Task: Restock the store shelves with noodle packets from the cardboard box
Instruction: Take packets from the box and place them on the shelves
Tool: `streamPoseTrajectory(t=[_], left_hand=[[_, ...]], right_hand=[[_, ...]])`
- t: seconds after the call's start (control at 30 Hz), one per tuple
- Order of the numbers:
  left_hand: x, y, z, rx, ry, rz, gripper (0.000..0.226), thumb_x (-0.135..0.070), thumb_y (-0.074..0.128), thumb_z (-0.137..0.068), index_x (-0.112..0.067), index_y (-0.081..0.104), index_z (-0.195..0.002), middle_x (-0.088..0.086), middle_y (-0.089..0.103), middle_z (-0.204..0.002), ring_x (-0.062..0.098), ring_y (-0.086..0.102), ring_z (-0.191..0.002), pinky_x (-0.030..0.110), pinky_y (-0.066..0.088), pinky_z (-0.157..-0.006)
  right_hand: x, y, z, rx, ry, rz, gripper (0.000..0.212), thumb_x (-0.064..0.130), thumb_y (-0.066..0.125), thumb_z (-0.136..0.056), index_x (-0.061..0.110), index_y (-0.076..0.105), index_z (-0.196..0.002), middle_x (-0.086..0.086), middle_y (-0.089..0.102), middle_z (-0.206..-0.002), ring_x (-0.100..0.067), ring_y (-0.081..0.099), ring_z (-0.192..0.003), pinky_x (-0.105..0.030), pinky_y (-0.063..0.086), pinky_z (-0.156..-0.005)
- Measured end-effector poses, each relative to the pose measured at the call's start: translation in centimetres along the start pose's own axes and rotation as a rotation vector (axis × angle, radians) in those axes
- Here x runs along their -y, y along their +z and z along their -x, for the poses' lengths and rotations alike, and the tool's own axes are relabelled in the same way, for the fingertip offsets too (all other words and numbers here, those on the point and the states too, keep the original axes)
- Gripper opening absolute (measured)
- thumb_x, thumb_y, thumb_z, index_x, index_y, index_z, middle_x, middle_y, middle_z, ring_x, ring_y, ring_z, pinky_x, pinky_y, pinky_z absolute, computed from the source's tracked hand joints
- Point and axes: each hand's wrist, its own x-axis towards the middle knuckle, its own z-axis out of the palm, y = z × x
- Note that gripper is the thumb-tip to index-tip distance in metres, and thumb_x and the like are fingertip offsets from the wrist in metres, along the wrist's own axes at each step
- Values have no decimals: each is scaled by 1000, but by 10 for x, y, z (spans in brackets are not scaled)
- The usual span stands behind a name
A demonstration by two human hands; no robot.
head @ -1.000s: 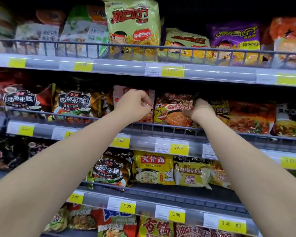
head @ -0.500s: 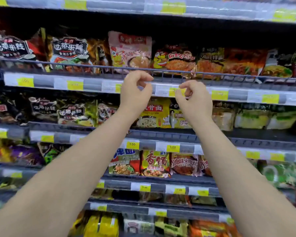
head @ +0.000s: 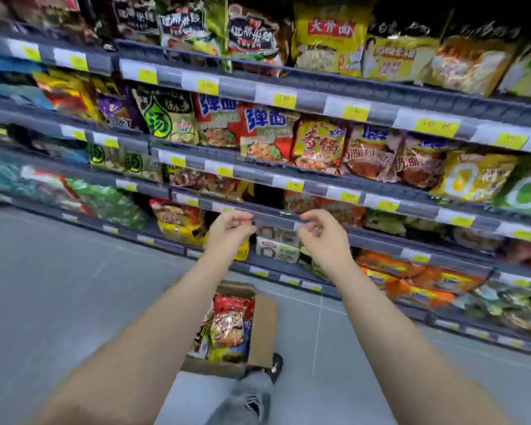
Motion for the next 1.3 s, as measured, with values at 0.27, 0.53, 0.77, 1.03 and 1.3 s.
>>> streamPoseTrajectory(t=[0.27,0.53,0.77,1.03,1.3], left_hand=[[115,-71,87,-98,-304,36,24,3,61,-84,-21,62,-79,2,58,-79,17,53,-72,22,40,-60],[195,-145,38,-58,-556,-33,20,-4,65,-82,-13,64,-100,11,63,-100,23,59,-84,37,50,-78],[274,-198,-63,-22,-620,-107,13,-12,64,-86,-23,60,-80,3,57,-74,16,51,-62,23,40,-53],[436,-215,-138,-6,-888,-152,5,-26,60,-90,-21,61,-90,-3,61,-79,9,58,-76,32,50,-89],[578,-179,-198,-33,-839,-333,52,-44,70,-72,-16,58,-114,-7,62,-109,16,58,-99,28,44,-90]], right_hand=[[-51,79,90,144,253,-78,13,8,60,-87,17,56,-96,4,49,-74,-10,48,-65,-21,39,-62],[-84,187,92,210,428,-66,17,-1,57,-87,12,51,-96,4,41,-64,-3,46,-57,-11,35,-56],[-144,315,61,179,592,-69,20,15,61,-86,26,53,-101,4,60,-80,-28,64,-84,-45,52,-81],[-253,431,68,27,625,73,46,23,60,-87,24,39,-128,10,59,-80,-19,61,-76,-34,47,-68],[-365,500,78,102,753,130,44,27,57,-89,22,41,-130,4,58,-99,-16,59,-82,-34,50,-72]])
